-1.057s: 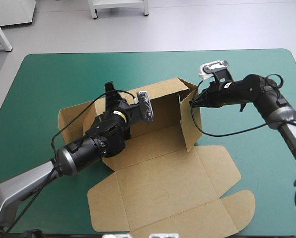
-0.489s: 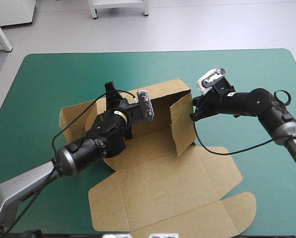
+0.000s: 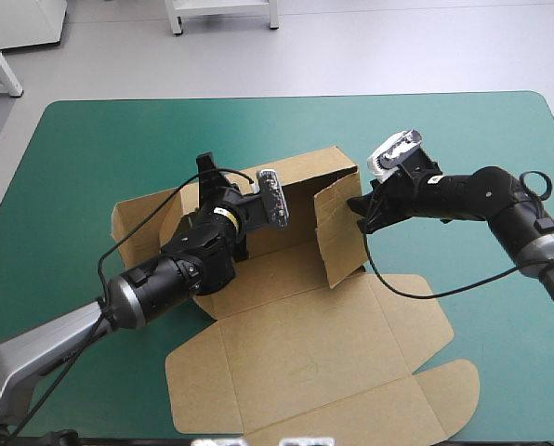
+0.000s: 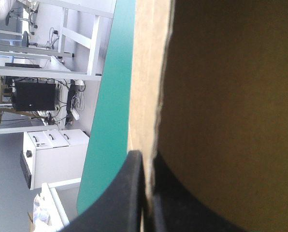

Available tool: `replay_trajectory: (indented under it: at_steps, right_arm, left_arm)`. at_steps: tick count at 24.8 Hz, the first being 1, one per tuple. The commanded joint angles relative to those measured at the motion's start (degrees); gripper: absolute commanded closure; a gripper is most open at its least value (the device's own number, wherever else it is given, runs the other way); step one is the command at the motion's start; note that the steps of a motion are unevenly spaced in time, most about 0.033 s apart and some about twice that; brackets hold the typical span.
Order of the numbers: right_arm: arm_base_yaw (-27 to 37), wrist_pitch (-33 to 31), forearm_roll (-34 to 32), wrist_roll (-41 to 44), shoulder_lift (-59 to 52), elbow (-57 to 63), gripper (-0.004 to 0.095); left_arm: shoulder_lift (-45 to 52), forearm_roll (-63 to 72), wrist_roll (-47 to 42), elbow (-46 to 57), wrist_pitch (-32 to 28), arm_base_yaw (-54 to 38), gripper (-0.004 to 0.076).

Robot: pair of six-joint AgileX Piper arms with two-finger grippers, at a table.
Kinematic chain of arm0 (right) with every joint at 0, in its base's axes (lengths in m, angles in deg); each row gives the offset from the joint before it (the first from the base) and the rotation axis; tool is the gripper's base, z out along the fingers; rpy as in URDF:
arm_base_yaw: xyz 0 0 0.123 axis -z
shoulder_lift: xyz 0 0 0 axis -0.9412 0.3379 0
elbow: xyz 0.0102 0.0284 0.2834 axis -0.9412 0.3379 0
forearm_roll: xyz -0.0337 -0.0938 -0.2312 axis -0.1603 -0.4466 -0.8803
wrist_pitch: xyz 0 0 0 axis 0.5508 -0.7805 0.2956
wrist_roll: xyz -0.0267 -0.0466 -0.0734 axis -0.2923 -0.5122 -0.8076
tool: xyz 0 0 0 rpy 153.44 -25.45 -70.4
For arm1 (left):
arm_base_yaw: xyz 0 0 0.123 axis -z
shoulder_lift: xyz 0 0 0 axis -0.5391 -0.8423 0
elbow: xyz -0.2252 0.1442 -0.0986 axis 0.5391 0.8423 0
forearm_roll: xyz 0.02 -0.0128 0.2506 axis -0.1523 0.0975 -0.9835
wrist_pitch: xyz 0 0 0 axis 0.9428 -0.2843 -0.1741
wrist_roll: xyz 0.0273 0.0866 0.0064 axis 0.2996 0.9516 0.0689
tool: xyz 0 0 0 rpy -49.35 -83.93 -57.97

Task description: Fold the box

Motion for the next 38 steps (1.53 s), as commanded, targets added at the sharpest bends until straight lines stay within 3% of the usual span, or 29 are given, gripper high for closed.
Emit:
replay_trajectory:
  at_steps: [1, 3, 9, 17, 32, 35, 38]
  right_arm:
    - [0.2, 2.4, 2.8, 0.5, 0.0, -1.5, 0.0174]
    - [0.0, 0.3, 5.6, 0.4, 0.8, -1.5, 0.018]
    - [-1.1, 0.3, 5.2, -0.7, 0.8, -1.6, 0.0184]
    - [-3.4, 8.0, 5.7, -3.0, 2.9, -1.6, 0.0247]
    - [-3.4, 11.6, 23.5, -20.8, 8.3, -1.6, 0.0266]
    - [-3.4, 12.3, 28.1, -25.3, 9.2, -1.6, 0.0318]
    - [-3.4, 12.3, 30.8, -28.8, 10.1, -1.6, 0.0431]
  left_arm:
    - [1.9, -0.9, -1.4, -1.4, -1.4, 0.4, 0.0732]
    - [1.9, -0.9, -1.4, -1.4, -1.3, 0.4, 0.0732]
    - [1.9, -4.0, -4.6, -1.4, -1.1, -0.3, 0.0732]
    - [1.9, -8.1, -8.7, -1.4, -2.5, -0.4, 0.0732]
    - [1.8, -5.9, -8.4, -1.4, -2.5, -0.4, 0.0732]
    - [1.8, -5.8, -8.3, -1.4, -2.9, -0.4, 0.0732]
    - [1.8, -5.8, -8.3, -1.4, -2.8, -0.4, 0.0732]
